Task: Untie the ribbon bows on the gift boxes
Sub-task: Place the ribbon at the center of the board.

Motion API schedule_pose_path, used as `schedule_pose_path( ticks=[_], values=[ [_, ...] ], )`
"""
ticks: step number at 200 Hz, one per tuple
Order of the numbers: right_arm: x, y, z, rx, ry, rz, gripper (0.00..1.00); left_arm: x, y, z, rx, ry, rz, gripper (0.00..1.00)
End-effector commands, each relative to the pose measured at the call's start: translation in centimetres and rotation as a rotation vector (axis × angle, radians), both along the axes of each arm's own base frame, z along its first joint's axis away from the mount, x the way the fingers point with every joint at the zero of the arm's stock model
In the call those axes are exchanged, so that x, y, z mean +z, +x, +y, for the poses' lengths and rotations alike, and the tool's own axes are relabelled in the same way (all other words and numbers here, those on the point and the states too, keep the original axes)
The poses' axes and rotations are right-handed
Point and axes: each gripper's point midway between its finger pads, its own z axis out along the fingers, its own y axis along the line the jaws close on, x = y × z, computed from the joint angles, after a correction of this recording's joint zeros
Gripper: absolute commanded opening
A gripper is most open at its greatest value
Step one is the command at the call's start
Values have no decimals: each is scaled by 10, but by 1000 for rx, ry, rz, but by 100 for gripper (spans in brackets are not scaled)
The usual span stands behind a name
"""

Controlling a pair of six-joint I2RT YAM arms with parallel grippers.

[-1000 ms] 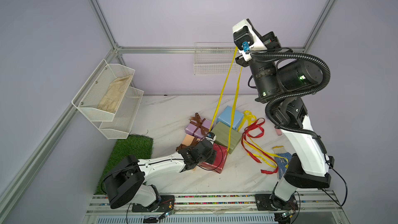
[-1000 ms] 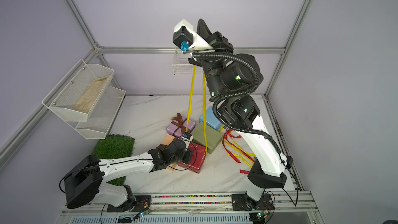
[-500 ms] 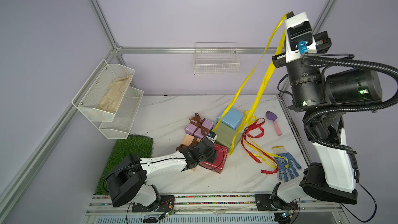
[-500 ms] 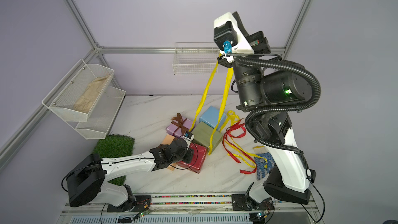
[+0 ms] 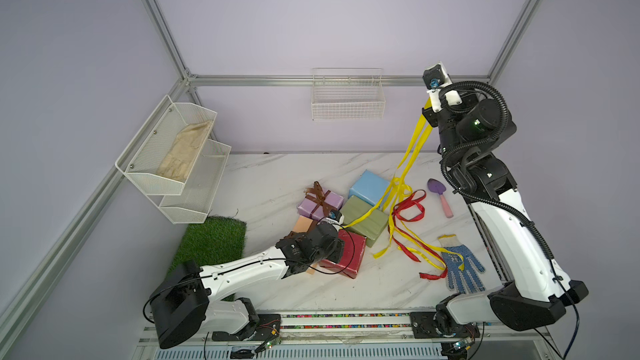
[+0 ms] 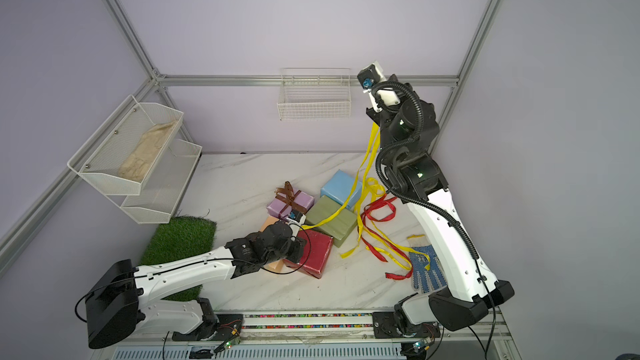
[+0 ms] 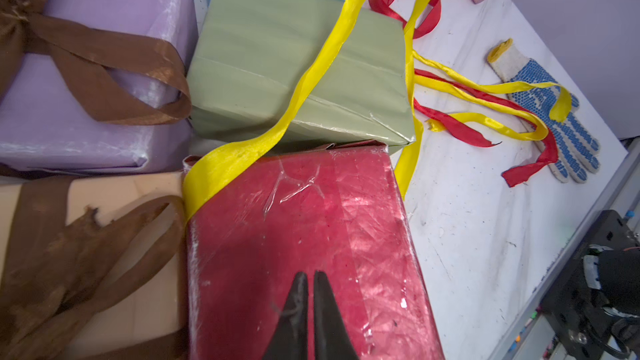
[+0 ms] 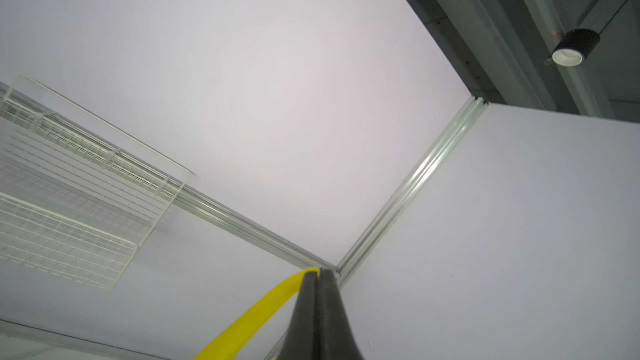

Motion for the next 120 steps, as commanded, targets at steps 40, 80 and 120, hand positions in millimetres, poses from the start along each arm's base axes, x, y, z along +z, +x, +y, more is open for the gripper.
schedule_pose_path(
  ticks=[40,80,120],
  values=[
    [-13,29,-75,-108,232,-14,0,15,-7,37,50,28,-66,12],
    [-86,45,-104,-144,405,137,0,22,-6,53,73,38,-99,14],
    [-162,34,-90,-67,552,276,0,22,-4,57,75,44,-99,15]
  ],
)
